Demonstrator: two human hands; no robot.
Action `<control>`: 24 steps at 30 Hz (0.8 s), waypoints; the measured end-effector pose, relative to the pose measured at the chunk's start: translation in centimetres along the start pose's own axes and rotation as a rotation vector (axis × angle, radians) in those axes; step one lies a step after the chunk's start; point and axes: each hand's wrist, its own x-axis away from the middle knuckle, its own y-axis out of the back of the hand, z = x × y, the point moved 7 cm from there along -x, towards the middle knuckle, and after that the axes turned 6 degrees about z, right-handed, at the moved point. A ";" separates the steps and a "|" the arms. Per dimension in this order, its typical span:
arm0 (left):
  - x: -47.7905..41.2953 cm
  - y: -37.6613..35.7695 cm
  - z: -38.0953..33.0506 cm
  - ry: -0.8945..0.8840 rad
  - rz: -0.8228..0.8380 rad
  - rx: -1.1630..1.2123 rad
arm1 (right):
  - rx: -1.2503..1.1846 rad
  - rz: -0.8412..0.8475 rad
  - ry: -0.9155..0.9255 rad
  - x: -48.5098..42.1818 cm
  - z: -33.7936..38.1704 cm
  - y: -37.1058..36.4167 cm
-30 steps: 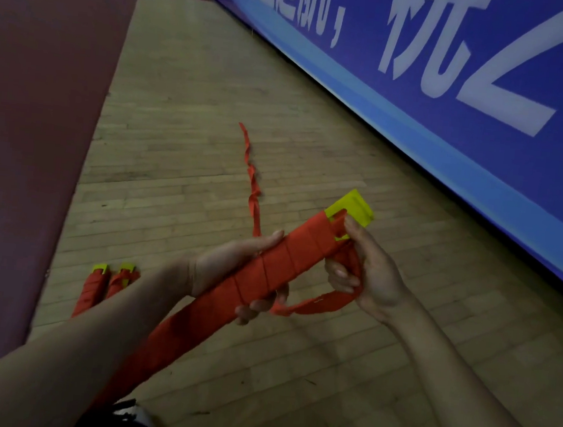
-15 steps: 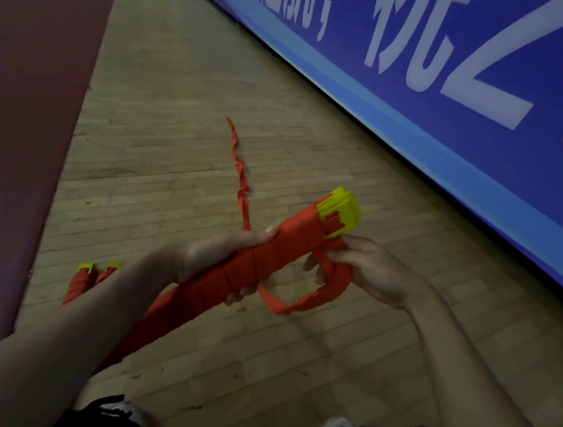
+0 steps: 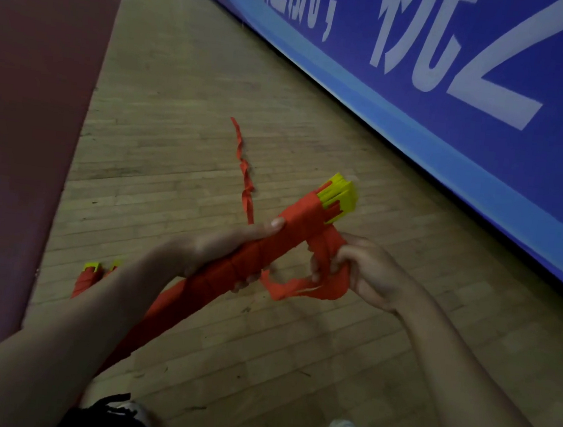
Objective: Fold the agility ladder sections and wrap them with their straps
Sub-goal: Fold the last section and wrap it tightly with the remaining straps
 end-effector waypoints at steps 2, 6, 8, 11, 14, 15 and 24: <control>1.1 0.6 0.8 -0.024 -0.036 -0.038 | 0.069 -0.042 -0.016 0.0 0.2 0.5; 1.3 0.6 -0.2 -0.072 -0.155 -0.124 | 0.244 -0.094 -0.039 0.5 0.7 1.1; 1.3 1.1 -0.3 -0.082 -0.224 -0.131 | 0.309 -0.098 -0.026 0.7 0.9 1.0; 1.5 1.3 -0.2 -0.062 -0.313 -0.196 | 0.347 -0.112 -0.021 0.9 1.3 0.9; 1.6 1.5 -0.8 -0.107 -0.452 -0.409 | 0.325 -0.116 -0.032 1.0 1.4 0.5; 1.7 1.6 -1.1 -0.114 -0.511 -0.549 | 0.325 -0.129 -0.035 1.0 1.5 0.3; 1.3 1.6 -2.2 -0.177 -0.684 -0.727 | 0.469 -0.411 0.191 1.2 3.5 -0.2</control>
